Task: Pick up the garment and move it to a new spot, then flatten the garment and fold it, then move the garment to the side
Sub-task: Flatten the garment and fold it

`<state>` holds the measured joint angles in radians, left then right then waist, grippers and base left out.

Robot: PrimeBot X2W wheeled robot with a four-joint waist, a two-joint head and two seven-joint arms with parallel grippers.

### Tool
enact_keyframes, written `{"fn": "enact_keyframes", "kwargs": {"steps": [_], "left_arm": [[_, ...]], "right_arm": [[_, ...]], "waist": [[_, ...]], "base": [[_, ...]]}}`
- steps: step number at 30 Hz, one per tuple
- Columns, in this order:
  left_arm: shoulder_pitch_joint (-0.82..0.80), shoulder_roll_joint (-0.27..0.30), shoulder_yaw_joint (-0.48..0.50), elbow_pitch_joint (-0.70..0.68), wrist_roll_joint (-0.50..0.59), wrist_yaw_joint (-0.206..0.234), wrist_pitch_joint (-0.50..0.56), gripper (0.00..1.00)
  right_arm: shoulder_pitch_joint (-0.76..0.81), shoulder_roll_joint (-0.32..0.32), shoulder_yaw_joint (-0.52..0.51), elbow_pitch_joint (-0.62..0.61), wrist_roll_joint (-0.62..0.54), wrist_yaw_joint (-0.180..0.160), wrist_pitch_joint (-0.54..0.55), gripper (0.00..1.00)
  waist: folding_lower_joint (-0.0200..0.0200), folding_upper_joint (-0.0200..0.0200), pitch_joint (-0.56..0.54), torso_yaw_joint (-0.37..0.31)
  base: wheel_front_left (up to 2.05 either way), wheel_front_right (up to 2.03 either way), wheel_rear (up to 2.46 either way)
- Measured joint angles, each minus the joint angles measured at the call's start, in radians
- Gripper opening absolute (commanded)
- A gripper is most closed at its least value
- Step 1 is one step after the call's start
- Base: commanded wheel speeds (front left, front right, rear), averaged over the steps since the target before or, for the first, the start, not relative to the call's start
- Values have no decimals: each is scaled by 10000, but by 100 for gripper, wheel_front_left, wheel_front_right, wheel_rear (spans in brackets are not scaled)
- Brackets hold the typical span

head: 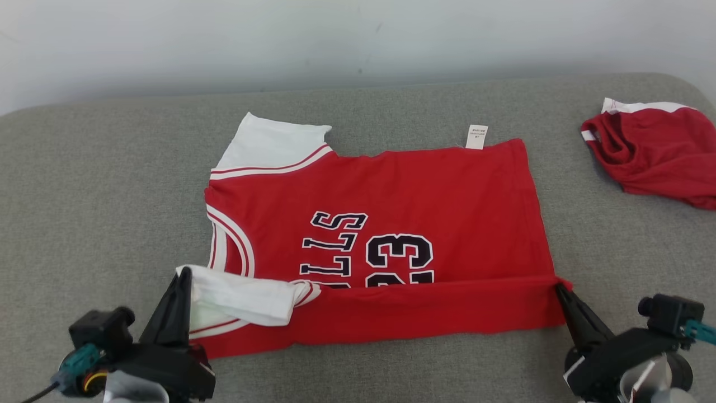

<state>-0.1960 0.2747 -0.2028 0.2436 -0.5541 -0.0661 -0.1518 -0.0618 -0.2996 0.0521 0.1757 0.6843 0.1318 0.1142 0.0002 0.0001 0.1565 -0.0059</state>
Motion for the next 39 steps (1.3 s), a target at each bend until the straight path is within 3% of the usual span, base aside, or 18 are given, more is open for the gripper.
{"fn": "enact_keyframes", "kwargs": {"steps": [10, 11, 12, 13, 14, 23, 31, 39], "left_arm": [[-1505, -140, -577, 2075, 182, -322, -232, 0], [-1587, -148, -627, 2257, 205, -384, -276, 0], [-1645, -142, -686, 2408, 222, -399, -341, 12], [-1701, -130, -736, 2531, 272, -407, -454, 56], [-1753, -134, -752, 2635, 280, -414, -546, 100], [-1019, -382, -336, 2491, 226, -368, -1041, 100], [395, -598, 182, 1879, 272, -132, -1106, 100], [639, -732, 249, 2324, 734, -48, -1106, 100]], "right_arm": [[-1376, 44, 454, 1407, -355, 0, -293, 0], [-1437, 48, 476, 1524, -355, 0, -405, 16], [-1475, 50, 500, 1615, -355, 0, -562, 81], [-1501, 54, 533, 1697, -345, 0, -656, 100], [-1519, 63, 566, 1779, -334, 0, -769, 100], [-1084, -128, 698, 2065, -330, 0, -2042, 100], [-453, -232, 834, 2372, -625, 0, -2472, 100], [-608, -117, 984, 2796, -1095, 0, -2640, 100]], "waist": [[0, 1, 230, -116], [0, 1, 232, -115], [0, 1, 231, -113], [0, 0, 224, -108], [0, 1, 210, -103], [-2, 0, -106, -23], [-3, 0, -204, 102], [-3, 0, -138, 112]], "base": [[0, 0, 0], [0, 0, 0], [0, 0, 0], [0, 0, 0], [0, 0, 0], [0, 0, 0], [0, 0, 0], [0, 0, 0]]}}
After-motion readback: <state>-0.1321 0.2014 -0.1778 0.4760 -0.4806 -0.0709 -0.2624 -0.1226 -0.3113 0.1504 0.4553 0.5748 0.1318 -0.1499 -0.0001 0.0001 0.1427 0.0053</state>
